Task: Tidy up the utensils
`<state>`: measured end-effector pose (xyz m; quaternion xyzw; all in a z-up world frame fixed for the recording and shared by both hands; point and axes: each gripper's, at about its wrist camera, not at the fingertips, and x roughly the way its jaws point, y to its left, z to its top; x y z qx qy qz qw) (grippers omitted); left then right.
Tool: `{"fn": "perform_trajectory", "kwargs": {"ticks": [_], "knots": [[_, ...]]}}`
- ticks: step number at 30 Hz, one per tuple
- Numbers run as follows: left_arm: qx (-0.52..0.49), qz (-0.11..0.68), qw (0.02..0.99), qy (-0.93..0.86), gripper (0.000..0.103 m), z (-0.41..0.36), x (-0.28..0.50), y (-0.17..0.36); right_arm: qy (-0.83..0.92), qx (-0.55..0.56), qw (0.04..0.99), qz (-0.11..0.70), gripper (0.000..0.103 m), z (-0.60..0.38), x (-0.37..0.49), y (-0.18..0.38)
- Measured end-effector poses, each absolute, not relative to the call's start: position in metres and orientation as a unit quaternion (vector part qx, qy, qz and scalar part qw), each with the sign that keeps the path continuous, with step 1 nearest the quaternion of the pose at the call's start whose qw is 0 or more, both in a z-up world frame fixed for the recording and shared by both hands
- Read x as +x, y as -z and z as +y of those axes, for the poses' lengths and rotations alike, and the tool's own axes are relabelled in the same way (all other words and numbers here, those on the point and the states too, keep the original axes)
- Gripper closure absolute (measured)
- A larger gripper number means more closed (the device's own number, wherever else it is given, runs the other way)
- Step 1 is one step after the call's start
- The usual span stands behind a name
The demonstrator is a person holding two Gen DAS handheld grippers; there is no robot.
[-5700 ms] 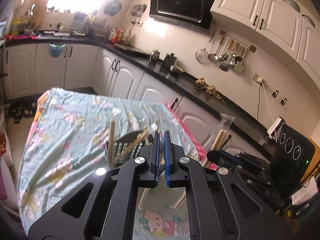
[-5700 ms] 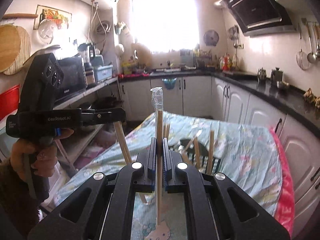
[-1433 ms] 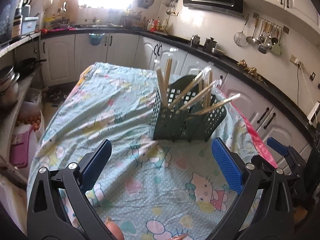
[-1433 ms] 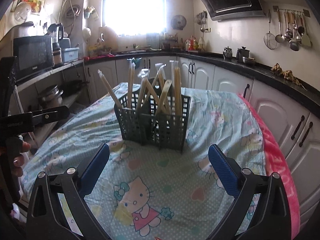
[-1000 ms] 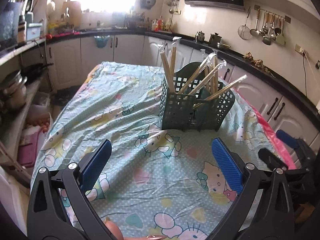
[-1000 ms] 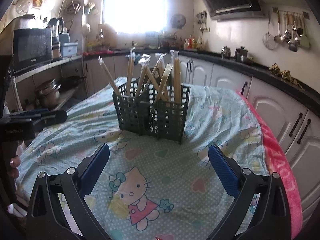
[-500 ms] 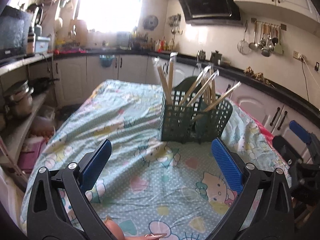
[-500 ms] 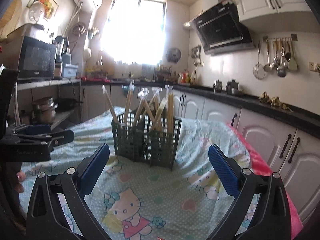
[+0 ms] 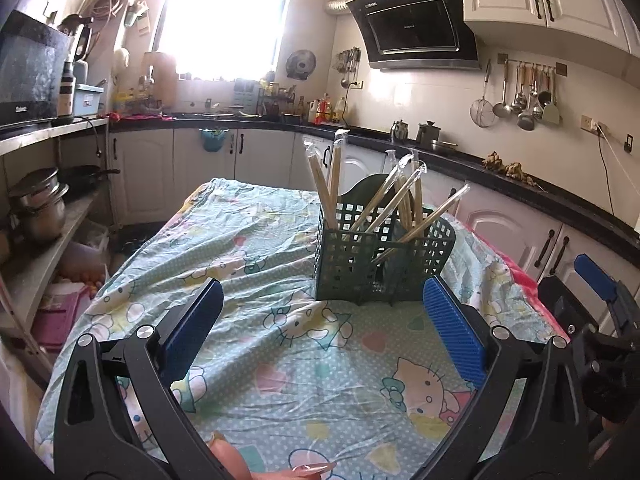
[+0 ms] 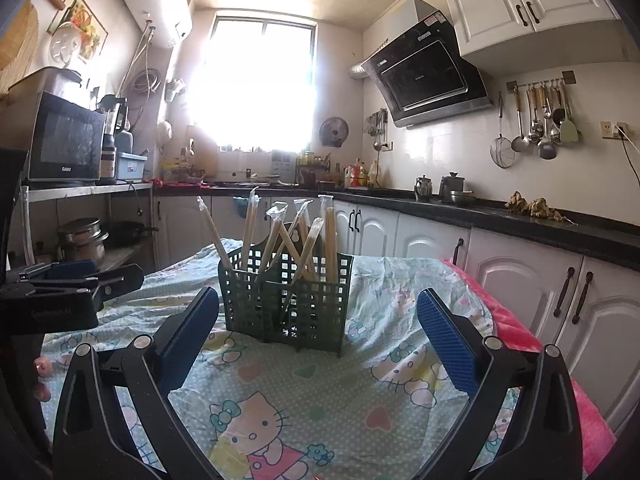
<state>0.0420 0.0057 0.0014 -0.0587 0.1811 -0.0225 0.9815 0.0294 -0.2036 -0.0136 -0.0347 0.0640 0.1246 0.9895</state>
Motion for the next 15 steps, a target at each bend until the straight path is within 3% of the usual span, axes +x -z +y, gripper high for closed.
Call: {"fn": "perform_trajectory", "kwargs": {"ticks": [15], "knots": [[-0.067,0.183,0.981,0.018,0.011,0.0090,0.0425,-0.0016,-0.131,-0.039,0.988,0.067,0.006,-0.2005,0.0286,0.0153]]}}
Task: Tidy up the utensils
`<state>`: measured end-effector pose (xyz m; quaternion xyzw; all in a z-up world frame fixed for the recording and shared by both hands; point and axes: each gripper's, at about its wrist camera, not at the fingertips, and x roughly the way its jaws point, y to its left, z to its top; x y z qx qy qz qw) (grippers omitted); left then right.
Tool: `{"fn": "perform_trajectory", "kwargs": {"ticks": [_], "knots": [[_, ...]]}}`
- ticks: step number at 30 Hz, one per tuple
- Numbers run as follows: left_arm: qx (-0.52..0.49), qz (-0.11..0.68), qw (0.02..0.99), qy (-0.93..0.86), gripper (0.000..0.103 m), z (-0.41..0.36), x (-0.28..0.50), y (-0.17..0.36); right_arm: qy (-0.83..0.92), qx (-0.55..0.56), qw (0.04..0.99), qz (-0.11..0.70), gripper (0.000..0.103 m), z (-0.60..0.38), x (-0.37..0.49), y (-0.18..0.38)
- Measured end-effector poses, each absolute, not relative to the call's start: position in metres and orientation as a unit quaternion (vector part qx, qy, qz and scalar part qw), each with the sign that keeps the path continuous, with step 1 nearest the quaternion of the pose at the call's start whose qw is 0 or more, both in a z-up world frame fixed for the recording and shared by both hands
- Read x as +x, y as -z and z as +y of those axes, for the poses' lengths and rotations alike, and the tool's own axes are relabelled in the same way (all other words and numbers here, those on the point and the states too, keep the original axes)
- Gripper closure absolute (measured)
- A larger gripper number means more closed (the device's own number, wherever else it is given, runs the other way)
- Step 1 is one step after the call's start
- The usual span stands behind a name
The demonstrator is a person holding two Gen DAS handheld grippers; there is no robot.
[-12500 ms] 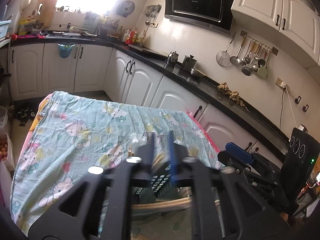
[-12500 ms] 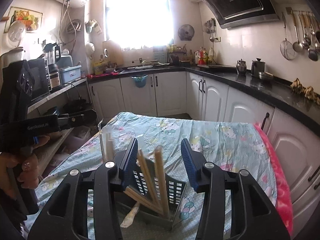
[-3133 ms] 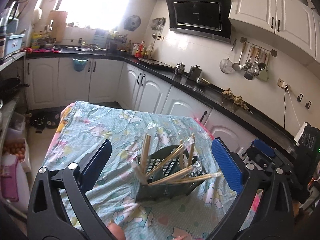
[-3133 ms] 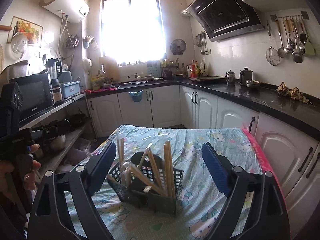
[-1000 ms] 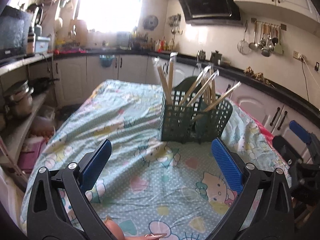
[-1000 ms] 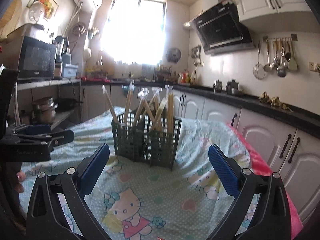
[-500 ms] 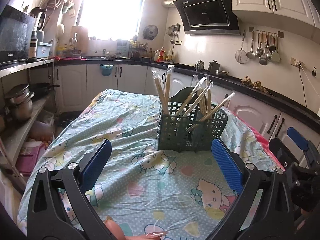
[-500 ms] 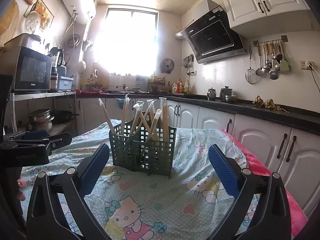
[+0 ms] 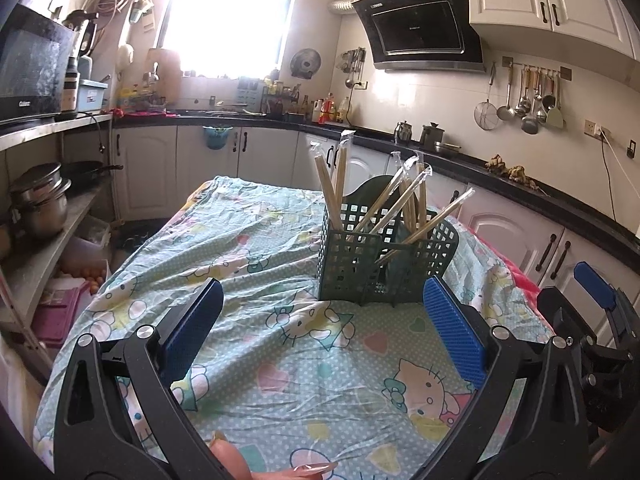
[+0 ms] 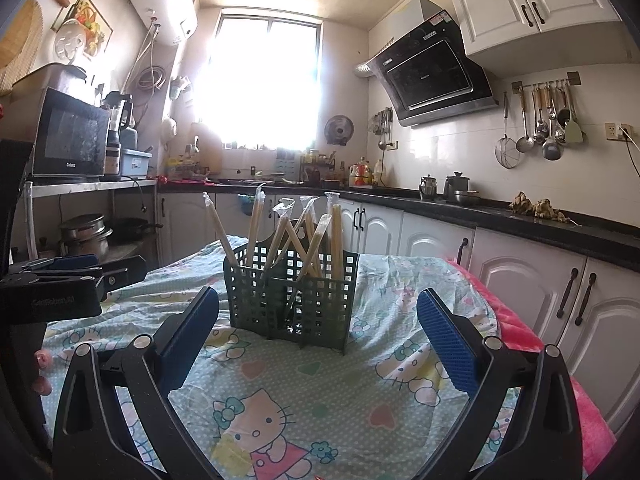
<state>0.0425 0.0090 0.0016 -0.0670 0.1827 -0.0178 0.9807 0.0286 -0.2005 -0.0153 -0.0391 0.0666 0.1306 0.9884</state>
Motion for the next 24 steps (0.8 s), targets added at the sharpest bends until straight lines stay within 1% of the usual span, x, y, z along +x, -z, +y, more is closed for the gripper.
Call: {"fn": "perform_trajectory", "kwargs": {"ticks": [24], "knots": [[-0.069,0.179,0.981,0.018,0.011,0.0107,0.0424,-0.0042,-0.131,-0.038,0.988,0.068,0.006,-0.2016,0.0288,0.0153]]}}
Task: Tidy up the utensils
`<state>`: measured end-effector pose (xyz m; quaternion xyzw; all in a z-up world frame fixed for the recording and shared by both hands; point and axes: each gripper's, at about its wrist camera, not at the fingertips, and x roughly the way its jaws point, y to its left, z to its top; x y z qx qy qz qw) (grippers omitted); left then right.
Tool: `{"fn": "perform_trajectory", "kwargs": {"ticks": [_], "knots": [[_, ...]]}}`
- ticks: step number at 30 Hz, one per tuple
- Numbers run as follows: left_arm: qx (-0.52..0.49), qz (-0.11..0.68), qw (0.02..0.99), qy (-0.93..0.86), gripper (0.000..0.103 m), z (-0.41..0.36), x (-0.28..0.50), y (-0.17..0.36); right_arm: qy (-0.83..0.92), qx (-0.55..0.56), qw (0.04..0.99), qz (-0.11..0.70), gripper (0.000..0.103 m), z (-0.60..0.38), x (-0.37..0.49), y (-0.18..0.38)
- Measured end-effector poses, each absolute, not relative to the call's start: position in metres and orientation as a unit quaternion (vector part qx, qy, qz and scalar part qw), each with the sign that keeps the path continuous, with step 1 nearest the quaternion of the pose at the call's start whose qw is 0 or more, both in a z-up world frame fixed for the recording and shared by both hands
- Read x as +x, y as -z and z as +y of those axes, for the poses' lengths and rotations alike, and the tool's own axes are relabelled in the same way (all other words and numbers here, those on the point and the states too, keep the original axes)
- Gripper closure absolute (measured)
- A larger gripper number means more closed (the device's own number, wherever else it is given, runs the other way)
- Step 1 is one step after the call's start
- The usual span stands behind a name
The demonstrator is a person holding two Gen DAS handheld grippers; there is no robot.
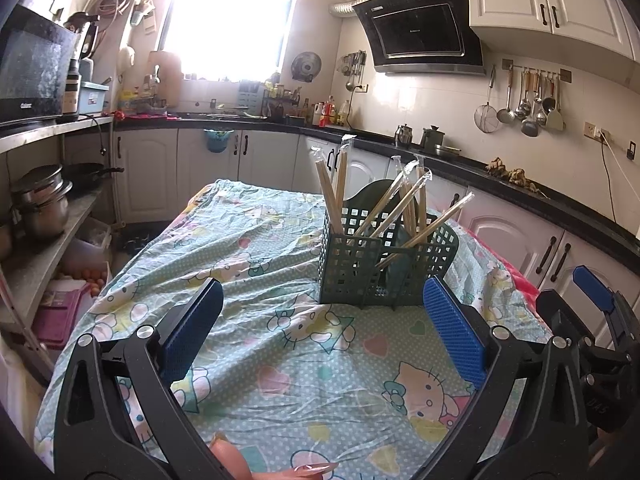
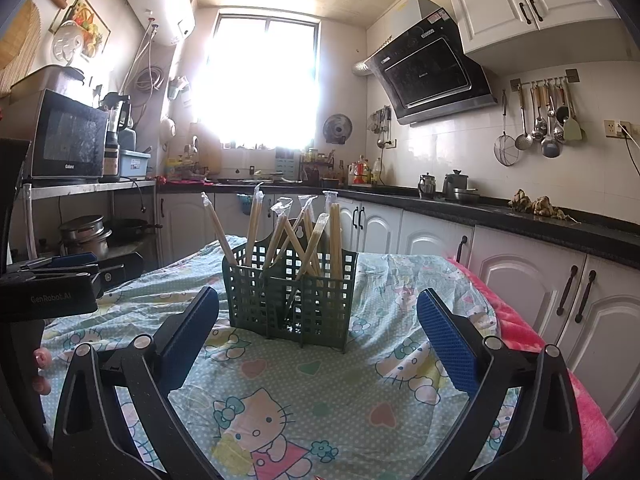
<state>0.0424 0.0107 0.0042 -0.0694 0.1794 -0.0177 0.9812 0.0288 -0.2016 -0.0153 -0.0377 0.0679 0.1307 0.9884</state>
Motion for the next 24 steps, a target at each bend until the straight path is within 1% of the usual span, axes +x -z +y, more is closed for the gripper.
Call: {"fn": "perform_trajectory", "kwargs": {"ticks": [24], "knots": [[-0.072,0.182,0.981,0.013,0.011,0.0137,0.0429,-0.0047,-0.132,-0.039,0.988,0.067,0.006,-0.2017,0.0282,0.0148]]}}
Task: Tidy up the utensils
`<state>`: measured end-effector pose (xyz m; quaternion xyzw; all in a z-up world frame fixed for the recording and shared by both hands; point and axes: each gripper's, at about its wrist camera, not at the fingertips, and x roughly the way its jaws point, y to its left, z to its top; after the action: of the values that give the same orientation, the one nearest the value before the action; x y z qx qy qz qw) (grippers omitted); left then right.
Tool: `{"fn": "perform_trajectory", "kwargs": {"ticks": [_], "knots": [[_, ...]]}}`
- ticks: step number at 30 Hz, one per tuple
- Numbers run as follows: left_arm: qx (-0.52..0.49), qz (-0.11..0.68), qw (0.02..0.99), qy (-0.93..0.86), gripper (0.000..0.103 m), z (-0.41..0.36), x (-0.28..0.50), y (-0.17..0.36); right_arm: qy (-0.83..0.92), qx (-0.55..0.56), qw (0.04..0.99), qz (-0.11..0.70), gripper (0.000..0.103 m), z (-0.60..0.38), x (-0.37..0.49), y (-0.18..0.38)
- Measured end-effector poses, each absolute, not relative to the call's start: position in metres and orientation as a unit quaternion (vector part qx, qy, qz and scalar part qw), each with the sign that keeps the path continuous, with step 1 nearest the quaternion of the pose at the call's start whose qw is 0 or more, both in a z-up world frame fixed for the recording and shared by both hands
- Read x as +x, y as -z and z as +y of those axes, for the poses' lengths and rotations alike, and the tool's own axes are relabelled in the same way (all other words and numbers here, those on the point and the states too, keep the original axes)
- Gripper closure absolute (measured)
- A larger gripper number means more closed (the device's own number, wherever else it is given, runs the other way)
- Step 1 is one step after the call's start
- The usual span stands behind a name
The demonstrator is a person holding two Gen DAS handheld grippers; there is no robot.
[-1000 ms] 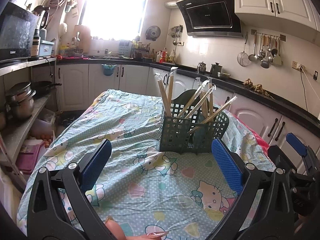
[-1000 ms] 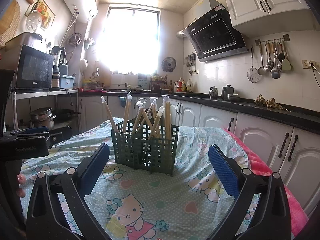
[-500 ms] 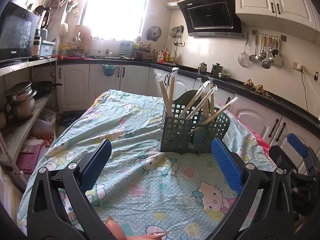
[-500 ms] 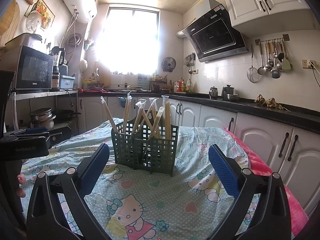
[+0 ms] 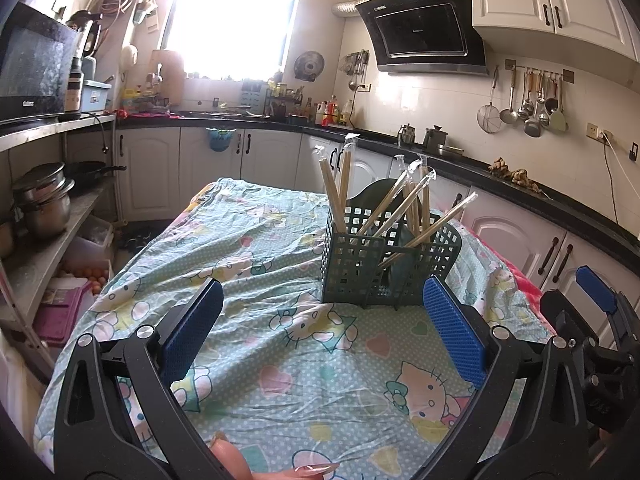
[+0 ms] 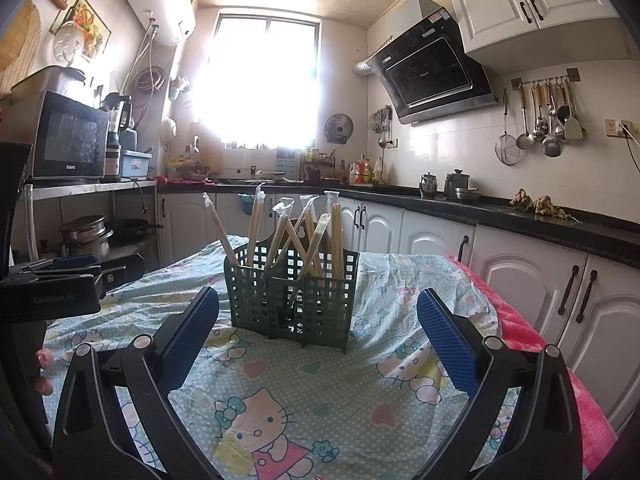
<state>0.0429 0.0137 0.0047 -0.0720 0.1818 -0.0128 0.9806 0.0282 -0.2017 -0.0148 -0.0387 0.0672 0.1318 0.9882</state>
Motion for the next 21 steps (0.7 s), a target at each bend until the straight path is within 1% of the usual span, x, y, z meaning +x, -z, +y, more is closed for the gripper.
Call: {"fn": "perform_trajectory", "kwargs": {"ticks": [21], "knots": [[-0.066,0.187,0.980,0.014,0.011,0.0134,0.0442,-0.0013,-0.128,-0.038,0.989,0.069,0.006,-0.2012,0.0268,0.0147]]}}
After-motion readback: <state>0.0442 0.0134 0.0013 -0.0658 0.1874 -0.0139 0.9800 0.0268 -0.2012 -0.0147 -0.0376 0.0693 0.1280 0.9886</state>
